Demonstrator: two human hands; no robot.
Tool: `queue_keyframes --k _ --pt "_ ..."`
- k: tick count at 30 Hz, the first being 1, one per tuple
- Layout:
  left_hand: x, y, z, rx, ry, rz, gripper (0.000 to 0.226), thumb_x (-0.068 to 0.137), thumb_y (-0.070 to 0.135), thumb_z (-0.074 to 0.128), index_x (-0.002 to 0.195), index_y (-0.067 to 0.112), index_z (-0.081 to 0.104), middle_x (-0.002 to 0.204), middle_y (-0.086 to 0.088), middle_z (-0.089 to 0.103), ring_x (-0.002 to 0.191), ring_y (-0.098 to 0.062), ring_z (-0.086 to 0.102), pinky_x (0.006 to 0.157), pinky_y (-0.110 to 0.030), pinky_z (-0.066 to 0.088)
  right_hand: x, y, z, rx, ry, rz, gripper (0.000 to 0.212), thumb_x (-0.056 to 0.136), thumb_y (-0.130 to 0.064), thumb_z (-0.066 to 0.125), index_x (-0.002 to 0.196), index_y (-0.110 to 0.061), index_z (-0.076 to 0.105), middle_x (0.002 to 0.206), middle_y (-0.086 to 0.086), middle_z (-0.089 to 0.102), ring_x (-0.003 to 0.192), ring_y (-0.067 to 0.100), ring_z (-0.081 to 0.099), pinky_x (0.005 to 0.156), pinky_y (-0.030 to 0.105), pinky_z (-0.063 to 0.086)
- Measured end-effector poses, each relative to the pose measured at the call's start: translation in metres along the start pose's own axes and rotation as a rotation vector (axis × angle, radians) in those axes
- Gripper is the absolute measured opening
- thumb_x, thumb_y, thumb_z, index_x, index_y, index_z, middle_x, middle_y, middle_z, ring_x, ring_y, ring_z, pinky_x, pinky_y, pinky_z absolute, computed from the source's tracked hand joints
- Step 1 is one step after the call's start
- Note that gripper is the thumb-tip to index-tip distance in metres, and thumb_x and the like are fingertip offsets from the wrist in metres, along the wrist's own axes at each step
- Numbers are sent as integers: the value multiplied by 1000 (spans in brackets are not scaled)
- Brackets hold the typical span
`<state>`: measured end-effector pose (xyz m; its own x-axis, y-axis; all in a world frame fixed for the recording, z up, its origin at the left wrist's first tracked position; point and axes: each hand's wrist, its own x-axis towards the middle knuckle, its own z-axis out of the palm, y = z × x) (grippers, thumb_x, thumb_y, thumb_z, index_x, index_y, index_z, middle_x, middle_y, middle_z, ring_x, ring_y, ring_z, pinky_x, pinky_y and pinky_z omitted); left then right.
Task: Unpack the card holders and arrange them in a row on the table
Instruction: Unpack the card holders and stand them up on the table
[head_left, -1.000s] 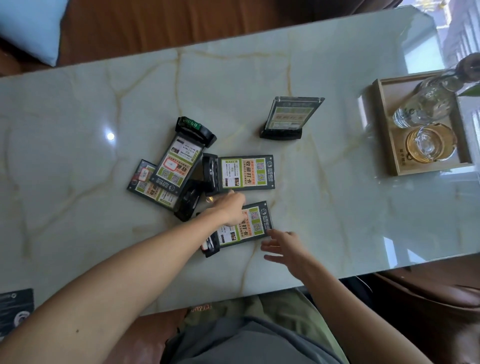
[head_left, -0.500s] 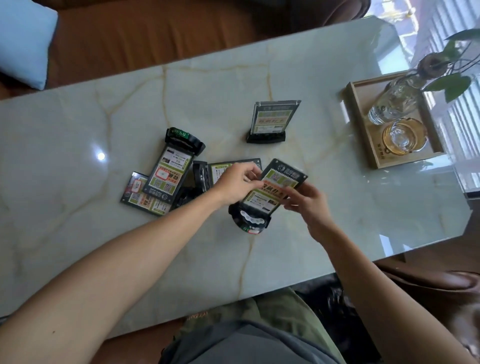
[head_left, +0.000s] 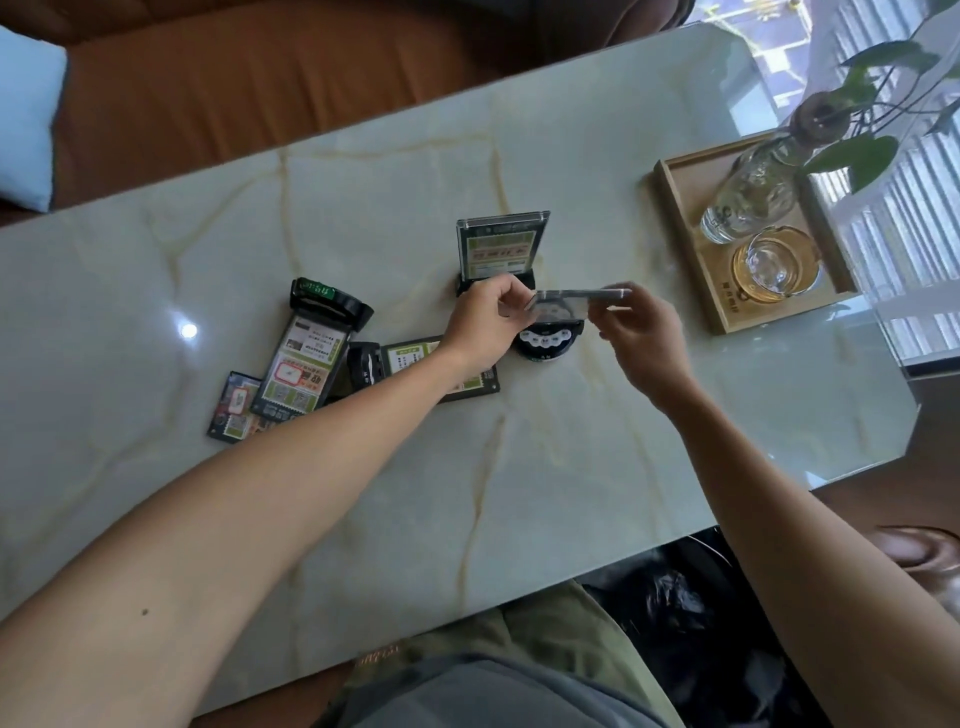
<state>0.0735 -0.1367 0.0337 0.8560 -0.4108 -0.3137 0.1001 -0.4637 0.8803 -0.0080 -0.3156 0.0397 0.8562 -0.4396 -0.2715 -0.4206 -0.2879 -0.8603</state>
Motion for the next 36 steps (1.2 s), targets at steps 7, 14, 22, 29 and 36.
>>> queue_keyframes --k 7,14,22,29,36 --pt "7 -15 -8 -30 -40 -40 18 86 17 77 97 4 71 96 -5 74 90 -18 71 85 -25 55 2 10 12 43 13 45 16 93 -9 64 105 1 66 99 8 72 78 5 68 72 38 57" --pt "9 -63 -43 445 -119 -190 49 90 23 70 135 16 55 140 -6 57 128 -23 54 109 -38 43 -30 49 59 180 -19 483 5 91 -16 64 91 -13 60 91 13 65 76 20 65 70 37 51" --pt "-7 -102 -72 718 -206 -205 51 87 12 67 136 13 53 137 -8 54 127 -30 51 108 -48 41 -72 59 139 458 -427 780 14 90 -13 62 98 -7 72 91 10 76 83 22 74 75 33 57" --pt "-17 -111 -84 636 -197 -185 29 92 8 61 120 13 65 123 -8 60 112 -26 59 97 -43 51 -78 41 178 801 -331 882 27 94 -13 63 117 1 63 97 13 74 94 26 75 74 33 58" --pt "-27 -102 -108 412 -83 -149 17 94 17 65 111 17 70 106 3 71 97 -17 66 86 -36 57 -58 12 168 469 -217 552 18 99 -11 57 113 -4 66 98 15 75 74 19 70 77 35 59"
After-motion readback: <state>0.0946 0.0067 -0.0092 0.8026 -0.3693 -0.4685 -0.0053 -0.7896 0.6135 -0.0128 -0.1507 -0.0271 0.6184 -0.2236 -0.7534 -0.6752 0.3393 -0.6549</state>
